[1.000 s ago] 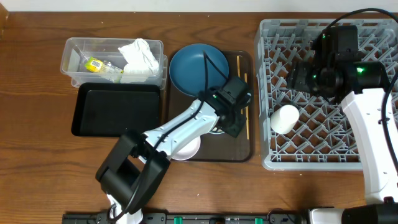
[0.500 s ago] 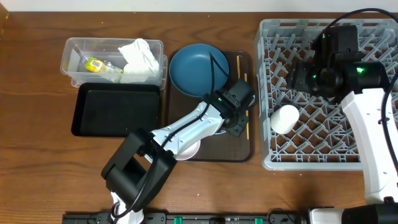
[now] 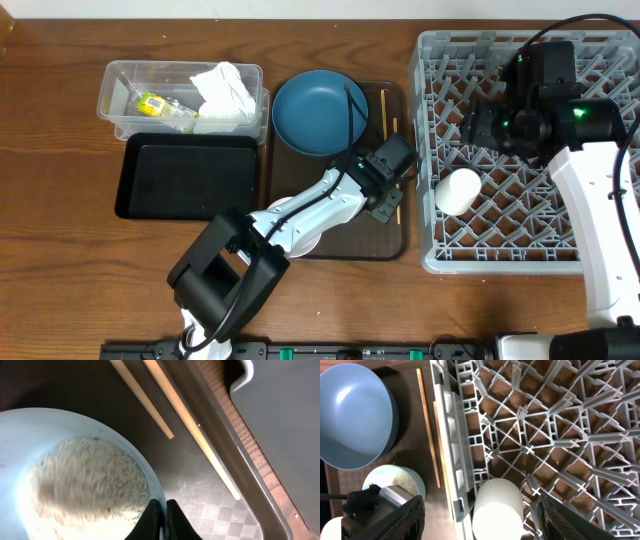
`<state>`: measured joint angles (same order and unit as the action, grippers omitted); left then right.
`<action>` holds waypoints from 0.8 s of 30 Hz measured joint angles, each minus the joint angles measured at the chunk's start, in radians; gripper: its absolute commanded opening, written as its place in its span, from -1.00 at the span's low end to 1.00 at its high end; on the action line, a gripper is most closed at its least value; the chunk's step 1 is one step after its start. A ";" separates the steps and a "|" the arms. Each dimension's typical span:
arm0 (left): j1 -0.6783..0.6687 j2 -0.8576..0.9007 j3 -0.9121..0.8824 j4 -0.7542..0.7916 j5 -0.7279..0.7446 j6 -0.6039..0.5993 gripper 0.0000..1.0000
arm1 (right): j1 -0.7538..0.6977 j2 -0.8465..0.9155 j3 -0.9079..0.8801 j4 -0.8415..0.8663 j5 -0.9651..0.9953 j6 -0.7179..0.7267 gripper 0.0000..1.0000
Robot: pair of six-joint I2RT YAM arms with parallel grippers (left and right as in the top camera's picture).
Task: Sort waste into correct bins and load items into the dishwasher rack
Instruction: 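Grasp the light-blue rice bowl with left gripper and lift it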
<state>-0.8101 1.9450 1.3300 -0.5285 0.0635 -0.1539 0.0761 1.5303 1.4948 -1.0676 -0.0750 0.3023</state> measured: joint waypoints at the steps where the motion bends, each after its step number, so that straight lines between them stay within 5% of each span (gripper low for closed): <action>1: 0.000 0.000 0.000 0.002 -0.001 0.000 -0.88 | 0.000 0.000 0.000 -0.003 0.000 0.000 0.40; 15: 0.031 -0.128 0.115 -0.238 0.013 -0.007 -0.88 | 0.000 0.000 0.000 -0.013 0.000 -0.016 0.41; 24: 0.299 -0.315 0.137 -0.381 0.149 -0.007 -0.88 | 0.000 0.000 0.000 -0.013 0.000 -0.023 0.41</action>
<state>-0.5106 1.6295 1.4673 -0.9096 0.2123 -0.1612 0.0761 1.5303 1.4948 -1.0805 -0.0750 0.2798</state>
